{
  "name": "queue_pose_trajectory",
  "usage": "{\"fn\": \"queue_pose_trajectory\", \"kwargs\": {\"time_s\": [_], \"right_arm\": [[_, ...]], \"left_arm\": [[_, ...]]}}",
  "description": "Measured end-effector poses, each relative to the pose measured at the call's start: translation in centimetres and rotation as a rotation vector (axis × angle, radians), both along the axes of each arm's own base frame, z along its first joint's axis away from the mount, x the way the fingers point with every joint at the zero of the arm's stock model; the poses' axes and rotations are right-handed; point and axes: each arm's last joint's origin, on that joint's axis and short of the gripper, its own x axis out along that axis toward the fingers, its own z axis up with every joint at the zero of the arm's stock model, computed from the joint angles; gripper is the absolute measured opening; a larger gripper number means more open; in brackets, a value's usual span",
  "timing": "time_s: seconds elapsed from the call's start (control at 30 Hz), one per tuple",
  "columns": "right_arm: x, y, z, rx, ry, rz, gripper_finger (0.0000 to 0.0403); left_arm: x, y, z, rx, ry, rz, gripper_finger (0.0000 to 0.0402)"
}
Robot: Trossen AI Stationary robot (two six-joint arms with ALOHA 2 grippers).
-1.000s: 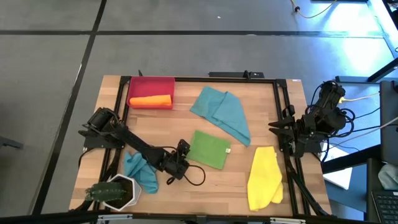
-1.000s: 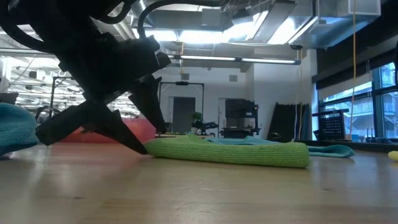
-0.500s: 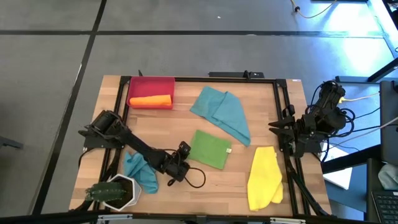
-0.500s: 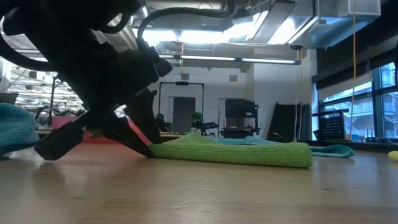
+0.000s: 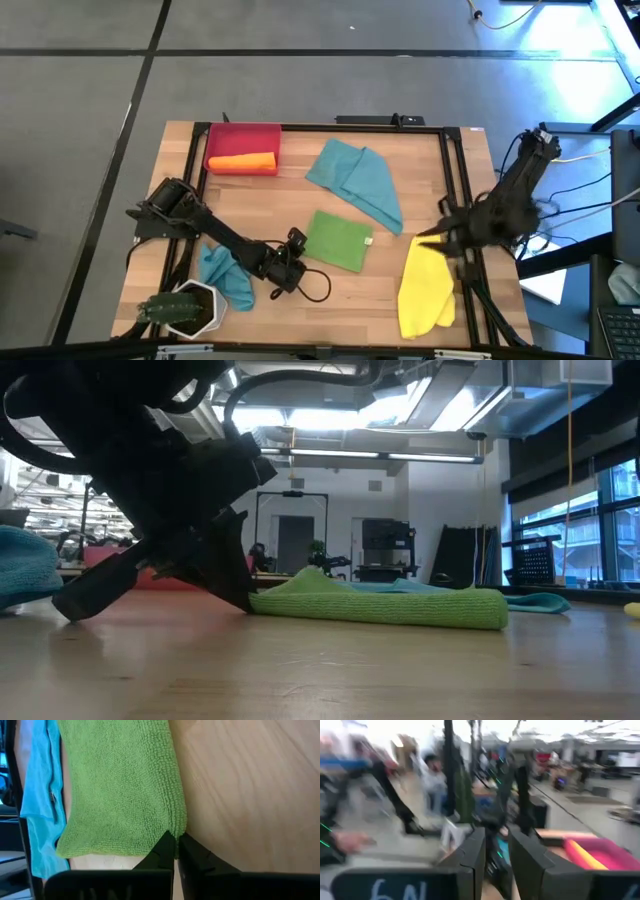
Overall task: Roll microfiber towels into tight, uniform cylinder then place into a basket
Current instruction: Roll the green microfiber towel
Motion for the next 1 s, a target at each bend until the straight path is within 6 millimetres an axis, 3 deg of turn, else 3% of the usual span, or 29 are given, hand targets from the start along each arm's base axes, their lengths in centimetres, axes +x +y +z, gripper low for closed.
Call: {"fn": "queue_pose_trajectory", "kwargs": {"time_s": [0.13,0.33,0.53,0.7,1.0], "right_arm": [[1.8,2.3,-2.2,-0.109,0.084,-0.039,0.0086],[3.7,5.0,-5.6,-0.131,0.204,-0.046,0.0086],[5.4,7.5,-10.4,-0.264,0.329,-0.06,0.0093],[6.4,8.8,-13.7,-0.301,0.383,-0.09,0.0141],[8.7,9.9,-17.1,-0.351,0.443,-0.156,0.0243]], "left_arm": [[0.4,-0.2,0.3,-0.051,-0.043,0.052,0.0001],[0.7,-0.5,0.5,-0.076,-0.064,0.069,0.0],[0.7,-0.6,0.5,-0.073,-0.065,0.068,0.0],[0.6,-0.8,0.6,-0.073,-0.07,0.06,0.0],[0.5,-1.6,0.8,-0.092,-0.103,0.041,0.0]]}}
